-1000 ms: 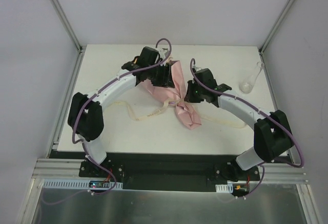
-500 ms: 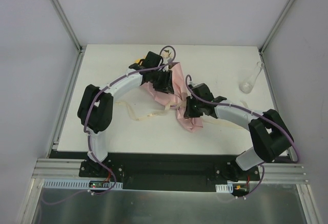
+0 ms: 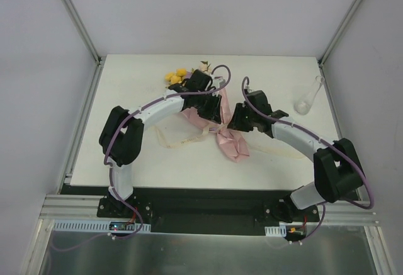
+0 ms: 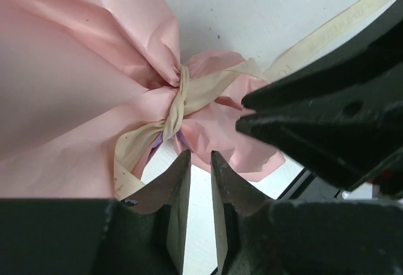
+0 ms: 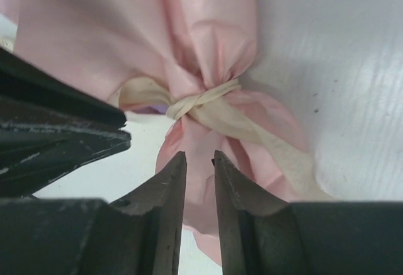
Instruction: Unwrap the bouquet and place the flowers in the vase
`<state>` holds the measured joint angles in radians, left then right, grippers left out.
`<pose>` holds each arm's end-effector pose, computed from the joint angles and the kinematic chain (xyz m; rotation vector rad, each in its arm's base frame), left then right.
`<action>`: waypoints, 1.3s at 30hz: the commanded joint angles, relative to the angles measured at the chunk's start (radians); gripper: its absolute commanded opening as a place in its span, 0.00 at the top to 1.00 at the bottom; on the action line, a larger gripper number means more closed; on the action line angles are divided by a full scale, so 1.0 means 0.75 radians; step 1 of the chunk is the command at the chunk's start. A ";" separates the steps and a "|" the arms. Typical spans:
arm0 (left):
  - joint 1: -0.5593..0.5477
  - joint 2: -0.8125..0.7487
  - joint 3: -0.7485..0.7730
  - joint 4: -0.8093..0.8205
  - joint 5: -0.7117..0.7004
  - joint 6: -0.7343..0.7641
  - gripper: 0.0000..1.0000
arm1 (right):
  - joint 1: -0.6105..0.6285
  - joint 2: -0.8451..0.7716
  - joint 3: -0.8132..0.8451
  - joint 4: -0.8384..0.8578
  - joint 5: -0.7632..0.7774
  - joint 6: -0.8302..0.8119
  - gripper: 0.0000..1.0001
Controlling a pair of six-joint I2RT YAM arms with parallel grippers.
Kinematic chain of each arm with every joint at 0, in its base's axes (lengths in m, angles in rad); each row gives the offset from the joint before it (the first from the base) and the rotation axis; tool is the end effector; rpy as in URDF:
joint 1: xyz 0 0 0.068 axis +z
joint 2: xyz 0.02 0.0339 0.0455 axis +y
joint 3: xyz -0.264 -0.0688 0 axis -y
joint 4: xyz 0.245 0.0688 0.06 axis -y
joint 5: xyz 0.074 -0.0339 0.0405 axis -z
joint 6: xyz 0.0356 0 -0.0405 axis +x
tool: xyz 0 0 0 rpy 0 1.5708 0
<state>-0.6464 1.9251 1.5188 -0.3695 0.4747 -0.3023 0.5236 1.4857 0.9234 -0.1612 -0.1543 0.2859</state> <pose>0.3381 -0.2755 0.2454 0.6668 2.3792 -1.0004 0.2732 0.1641 0.2244 -0.3608 2.3290 0.5856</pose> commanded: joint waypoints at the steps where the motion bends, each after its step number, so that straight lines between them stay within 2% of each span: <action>1: 0.005 -0.012 -0.002 0.034 0.042 -0.012 0.82 | -0.086 0.028 0.047 0.037 -0.003 0.136 0.76; 3: 0.001 0.018 0.004 0.037 0.018 -0.004 0.82 | -0.105 0.074 0.057 0.092 -0.044 0.169 0.78; 7: -0.007 0.065 0.008 0.036 0.005 -0.002 0.83 | -0.081 0.138 0.047 0.149 -0.119 0.189 0.94; 13: -0.056 0.078 0.010 0.030 -0.054 0.039 0.82 | -0.013 0.071 -0.067 0.209 -0.046 0.157 0.99; 21: -0.099 0.094 0.028 -0.015 -0.187 0.108 0.79 | 0.024 -0.032 -0.200 0.317 -0.044 0.046 0.97; 28: -0.104 0.049 0.030 -0.037 -0.226 0.129 0.78 | 0.042 -0.124 -0.161 0.276 -0.054 0.005 0.82; 30: -0.104 0.031 0.028 -0.037 -0.228 0.131 0.78 | 0.059 -0.118 -0.161 0.272 -0.060 0.009 0.82; 35: -0.104 0.027 0.026 -0.043 -0.230 0.135 0.77 | 0.099 -0.052 -0.221 0.337 -0.115 0.063 0.90; 39: -0.108 0.045 0.047 -0.068 -0.236 0.154 0.76 | 0.114 -0.036 -0.274 0.354 -0.077 0.073 0.97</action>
<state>-0.7204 1.9953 1.5177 -0.3859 0.3267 -0.2226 0.5980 1.4448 0.7559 0.0608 -0.2134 0.3286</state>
